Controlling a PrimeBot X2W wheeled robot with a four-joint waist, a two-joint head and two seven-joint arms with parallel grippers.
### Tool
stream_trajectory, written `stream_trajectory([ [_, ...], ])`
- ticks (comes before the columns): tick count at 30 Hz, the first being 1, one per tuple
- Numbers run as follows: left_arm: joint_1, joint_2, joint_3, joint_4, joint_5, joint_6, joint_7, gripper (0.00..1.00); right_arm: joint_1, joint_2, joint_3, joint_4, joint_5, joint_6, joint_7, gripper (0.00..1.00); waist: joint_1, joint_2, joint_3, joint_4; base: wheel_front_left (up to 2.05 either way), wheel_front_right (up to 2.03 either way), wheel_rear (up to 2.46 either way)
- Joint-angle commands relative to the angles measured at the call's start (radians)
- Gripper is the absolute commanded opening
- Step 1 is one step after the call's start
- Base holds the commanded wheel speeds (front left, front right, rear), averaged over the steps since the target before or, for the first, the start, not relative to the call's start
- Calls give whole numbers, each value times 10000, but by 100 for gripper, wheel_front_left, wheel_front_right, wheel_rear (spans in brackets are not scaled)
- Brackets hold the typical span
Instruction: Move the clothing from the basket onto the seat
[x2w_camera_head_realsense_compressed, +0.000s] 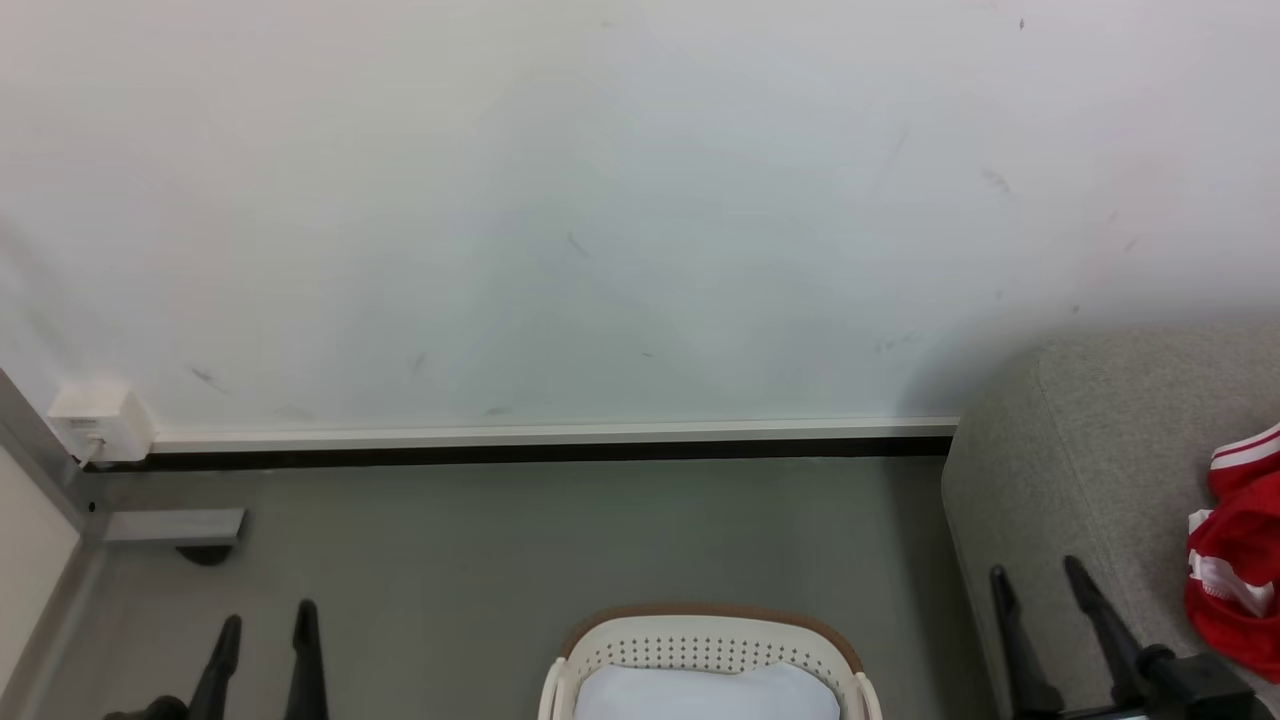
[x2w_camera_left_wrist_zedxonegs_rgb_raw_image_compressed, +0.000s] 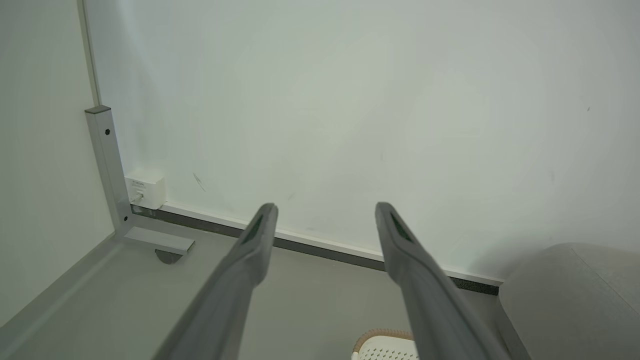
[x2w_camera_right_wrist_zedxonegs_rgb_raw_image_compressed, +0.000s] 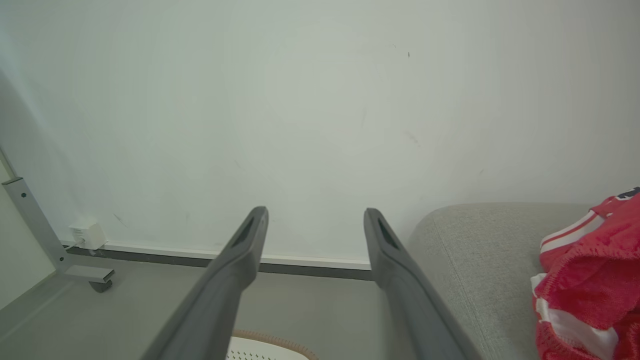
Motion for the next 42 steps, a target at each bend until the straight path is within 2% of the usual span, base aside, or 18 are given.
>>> stream_trajectory([
  [1, 151, -116, 126, 74, 276, -94, -2, 100, 39, 46, 91, 60, -102, -23, -63, 100, 1, 0, -7, -25, 0, 0, 0],
  [5, 11, -379, 432, 268, 733, -418, -2, 100, -222, 73, 364, 106, -163, -23, -125, 100, 1, 0, 29, -75, 0, 0, 0],
  [11, -311, -587, 574, 406, 1187, -677, -3, 100, -328, 166, 403, -145, -129, -23, -119, 100, 1, 0, 29, -133, 0, 0, 0],
  [29, -518, -600, 360, 618, 1211, -766, -3, 100, -329, 256, 411, -281, -164, -23, -120, 100, 1, 0, 1, -294, 0, 0, 0],
  [30, -453, -677, 341, 587, 1194, -786, 0, 0, -253, 238, 428, -299, -190, 0, -92, 0, 1, 0, 2, -297, 0, 0, 0],
  [34, -278, -809, 267, 899, 1156, -790, 22, 0, 15, 246, 472, -19, -173, 2, -64, 0, 2, 0, 8, -297, 0, 0, 0],
  [42, -476, -830, 378, 898, -339, -789, 488, 0, -60, 256, 216, -45, 1362, 0, 311, 0, 2, 0, 42, -264, 0, 0, 0],
])
